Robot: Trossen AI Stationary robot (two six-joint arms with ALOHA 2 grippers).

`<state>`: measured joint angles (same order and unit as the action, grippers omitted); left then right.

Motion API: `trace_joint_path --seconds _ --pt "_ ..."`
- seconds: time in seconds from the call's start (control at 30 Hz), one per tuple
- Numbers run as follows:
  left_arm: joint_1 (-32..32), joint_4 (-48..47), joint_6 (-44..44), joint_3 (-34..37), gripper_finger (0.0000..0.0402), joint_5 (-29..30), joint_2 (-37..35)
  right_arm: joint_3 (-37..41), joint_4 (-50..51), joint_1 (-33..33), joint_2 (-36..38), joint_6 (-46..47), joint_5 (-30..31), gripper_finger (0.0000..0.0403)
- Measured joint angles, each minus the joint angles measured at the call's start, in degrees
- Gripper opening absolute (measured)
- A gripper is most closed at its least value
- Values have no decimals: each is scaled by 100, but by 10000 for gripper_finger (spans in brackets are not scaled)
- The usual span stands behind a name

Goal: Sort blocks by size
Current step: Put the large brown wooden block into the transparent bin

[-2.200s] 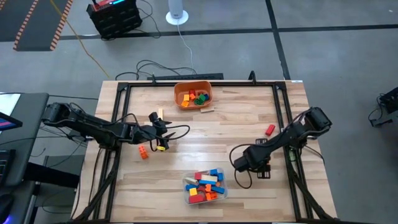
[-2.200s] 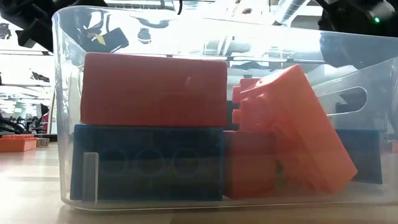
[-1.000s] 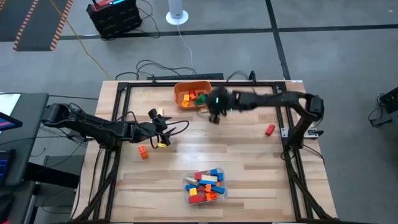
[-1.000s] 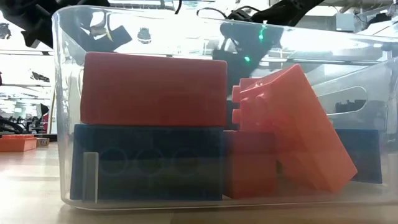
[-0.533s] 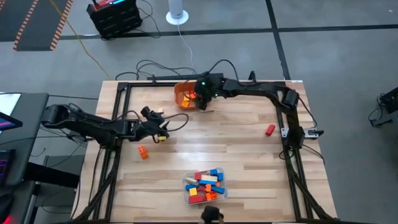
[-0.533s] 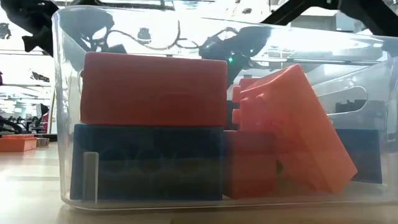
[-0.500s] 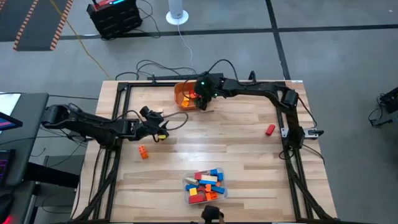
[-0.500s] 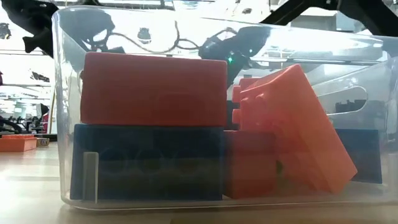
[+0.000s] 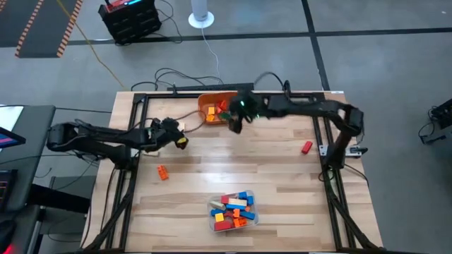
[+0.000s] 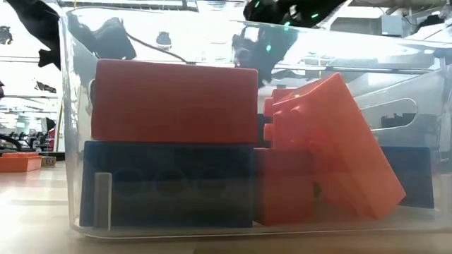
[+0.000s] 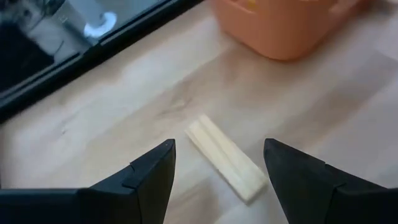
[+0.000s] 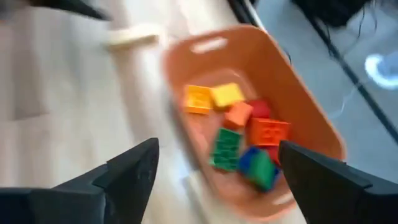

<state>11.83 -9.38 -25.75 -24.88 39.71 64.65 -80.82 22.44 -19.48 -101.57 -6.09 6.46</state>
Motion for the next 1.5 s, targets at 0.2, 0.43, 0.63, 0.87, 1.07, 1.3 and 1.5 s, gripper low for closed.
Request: trace_joint_path --seconds 0.2,0.43,0.63,0.87,1.07,1.3,1.5 --pt "660 -31 -1063 -1 238 -262 23 1410 -1594 971 1128 -50 1043 332" --pt "827 610 -1374 -2 238 -521 425 1637 -1230 1687 2315 -99 2072 318" --pt "816 1100 -1502 -2 238 -586 1302 1639 -558 1973 2875 269 2115 317" --pt "820 1466 -1294 -191 238 -498 2247 1646 46 2021 2880 312 2879 317" --pt "707 1455 -709 -396 186 -489 2517 1644 843 1846 2878 654 2972 317" --pt "490 1260 -524 -400 95 -543 2387 1898 1161 1467 2926 919 2996 317" --pt "-6 1132 102 -374 95 -773 1701 2491 974 853 3155 778 2994 317"
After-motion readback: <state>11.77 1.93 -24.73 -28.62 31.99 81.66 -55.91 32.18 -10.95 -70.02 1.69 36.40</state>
